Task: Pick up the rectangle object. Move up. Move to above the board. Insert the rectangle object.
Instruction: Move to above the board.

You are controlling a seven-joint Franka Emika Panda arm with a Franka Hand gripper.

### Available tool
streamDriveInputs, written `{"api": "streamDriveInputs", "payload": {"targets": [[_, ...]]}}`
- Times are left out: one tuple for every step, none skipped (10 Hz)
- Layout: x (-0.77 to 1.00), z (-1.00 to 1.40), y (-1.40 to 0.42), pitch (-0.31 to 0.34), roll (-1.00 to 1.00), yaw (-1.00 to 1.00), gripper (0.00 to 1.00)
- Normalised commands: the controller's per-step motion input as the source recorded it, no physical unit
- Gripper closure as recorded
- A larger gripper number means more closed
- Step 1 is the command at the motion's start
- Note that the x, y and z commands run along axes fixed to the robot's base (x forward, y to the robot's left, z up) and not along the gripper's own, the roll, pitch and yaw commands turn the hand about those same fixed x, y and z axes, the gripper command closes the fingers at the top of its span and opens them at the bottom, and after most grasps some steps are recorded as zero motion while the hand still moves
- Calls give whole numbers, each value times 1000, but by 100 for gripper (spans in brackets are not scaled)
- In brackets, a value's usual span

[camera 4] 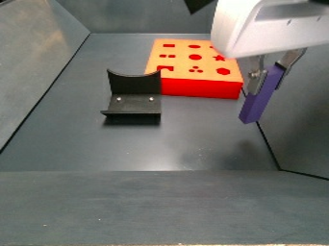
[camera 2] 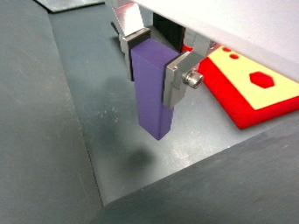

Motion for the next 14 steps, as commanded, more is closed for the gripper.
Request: {"api": "streamDriveInputs", "payload": {"targets": [[-142,1000,61,-157,-65,-72,100],[-137,1000,55,-113,-48,-61,100],[-127,1000,52,-58,-27,-49,100],[-120,1000,49,0,4,-38,100],[-117,1000,47,18,18,-27,100],[-110,1000,43,32,30,-15,100],[-102,1000,39,48,37,-3,100],[-89,1000,39,62,39,8,100],[-81,1000,38,70,41,10,100],[-74,1000,32,69,37,13,100],[-59,897,27,68,33,15,100],[-36,697,18,72,33,14,100],[-21,542,9,77,38,15,100],[-14,440,2,80,42,16,100]]}}
